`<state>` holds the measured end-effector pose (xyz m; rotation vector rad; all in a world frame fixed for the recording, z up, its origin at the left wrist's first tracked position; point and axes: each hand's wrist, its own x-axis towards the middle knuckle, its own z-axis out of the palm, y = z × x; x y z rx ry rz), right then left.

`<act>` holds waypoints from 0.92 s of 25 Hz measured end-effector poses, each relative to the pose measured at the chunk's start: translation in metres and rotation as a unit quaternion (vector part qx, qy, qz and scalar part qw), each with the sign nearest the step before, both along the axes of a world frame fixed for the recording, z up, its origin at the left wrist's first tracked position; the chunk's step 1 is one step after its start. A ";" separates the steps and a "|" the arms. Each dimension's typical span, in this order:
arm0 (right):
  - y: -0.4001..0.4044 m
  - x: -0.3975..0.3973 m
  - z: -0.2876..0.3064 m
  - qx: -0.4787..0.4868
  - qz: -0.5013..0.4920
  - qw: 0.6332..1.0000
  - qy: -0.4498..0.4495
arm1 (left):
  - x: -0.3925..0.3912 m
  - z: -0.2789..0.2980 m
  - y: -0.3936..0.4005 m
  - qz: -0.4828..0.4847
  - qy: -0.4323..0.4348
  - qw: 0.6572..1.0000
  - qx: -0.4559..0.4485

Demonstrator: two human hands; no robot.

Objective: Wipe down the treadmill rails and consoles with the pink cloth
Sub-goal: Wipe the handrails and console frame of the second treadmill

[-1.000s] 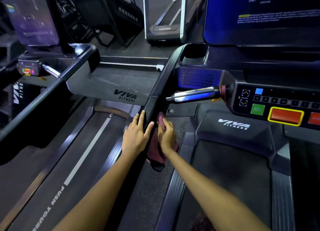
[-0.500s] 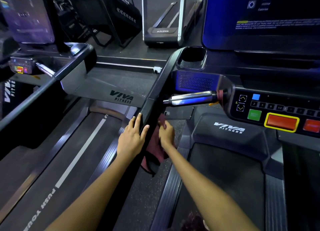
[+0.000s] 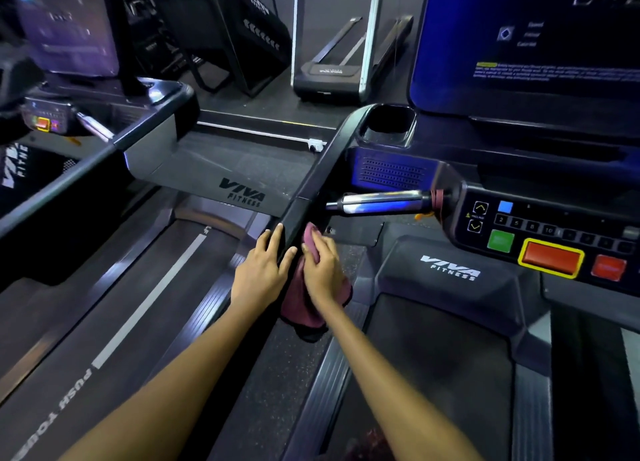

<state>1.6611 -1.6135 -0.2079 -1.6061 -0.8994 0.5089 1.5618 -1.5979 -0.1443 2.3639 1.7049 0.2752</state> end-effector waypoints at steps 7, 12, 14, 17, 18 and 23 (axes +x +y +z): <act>0.007 0.026 0.023 0.072 0.041 0.937 -0.339 | 0.001 -0.002 -0.001 0.034 0.008 0.999 -0.001; 0.055 0.044 0.082 -0.177 0.141 0.883 -0.412 | 0.001 0.000 -0.001 0.039 0.041 0.998 -0.005; 0.070 0.046 0.097 -0.216 0.147 0.857 -0.445 | 0.001 -0.001 -0.001 0.038 0.041 0.998 -0.003; 0.063 0.032 0.098 -0.207 0.181 0.825 -0.494 | 0.000 -0.004 0.001 0.038 0.031 0.999 -0.005; 0.054 0.028 0.093 -0.201 0.192 0.817 -0.505 | -0.001 -0.005 0.002 0.037 0.029 0.999 -0.006; 0.055 0.034 0.094 -0.205 0.182 0.816 -0.508 | -0.002 -0.003 0.001 0.021 0.025 0.999 0.004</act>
